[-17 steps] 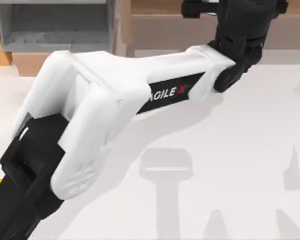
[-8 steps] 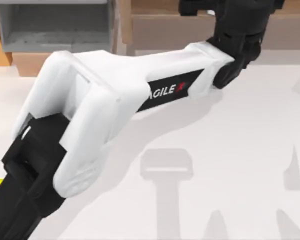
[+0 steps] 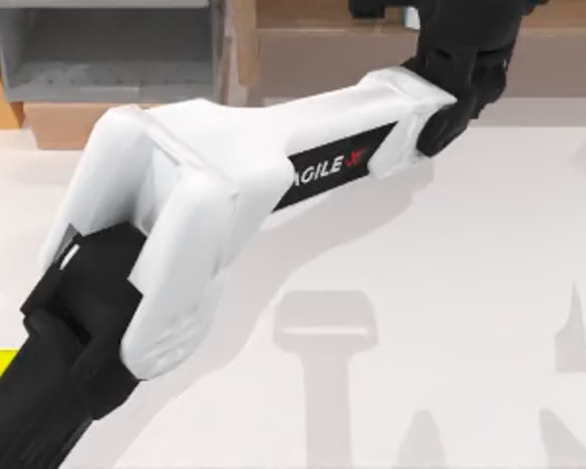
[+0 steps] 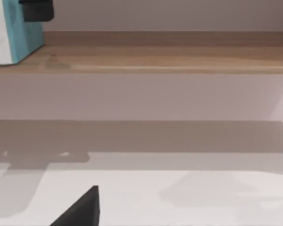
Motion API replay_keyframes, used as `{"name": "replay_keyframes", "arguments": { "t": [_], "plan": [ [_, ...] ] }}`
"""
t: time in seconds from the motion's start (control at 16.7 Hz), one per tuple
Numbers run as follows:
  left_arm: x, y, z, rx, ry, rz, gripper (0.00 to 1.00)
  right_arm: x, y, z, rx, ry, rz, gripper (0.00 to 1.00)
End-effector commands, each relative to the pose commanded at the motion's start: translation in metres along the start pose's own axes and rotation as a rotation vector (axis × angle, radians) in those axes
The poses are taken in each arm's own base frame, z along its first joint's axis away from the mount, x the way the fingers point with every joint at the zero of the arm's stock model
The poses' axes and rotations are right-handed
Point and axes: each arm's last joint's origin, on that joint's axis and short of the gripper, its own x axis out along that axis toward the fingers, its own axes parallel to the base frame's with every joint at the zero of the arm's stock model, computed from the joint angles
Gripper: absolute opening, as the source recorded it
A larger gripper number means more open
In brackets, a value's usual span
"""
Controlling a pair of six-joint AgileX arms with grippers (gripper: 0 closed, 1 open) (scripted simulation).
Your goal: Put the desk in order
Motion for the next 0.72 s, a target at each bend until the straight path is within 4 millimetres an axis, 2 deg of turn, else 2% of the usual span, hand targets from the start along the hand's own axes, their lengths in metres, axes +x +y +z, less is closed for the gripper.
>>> {"name": "replay_keyframes", "arguments": {
  "t": [0.12, 0.72],
  "plan": [
    [0.0000, 0.0000, 0.0000, 0.000, 0.000, 0.000, 1.00, 0.0000, 0.0000, 0.0000, 0.000, 0.000, 0.000, 1.00],
    [0.0000, 0.0000, 0.0000, 0.000, 0.000, 0.000, 0.25, 0.0000, 0.0000, 0.0000, 0.000, 0.000, 0.000, 1.00]
  ]
}}
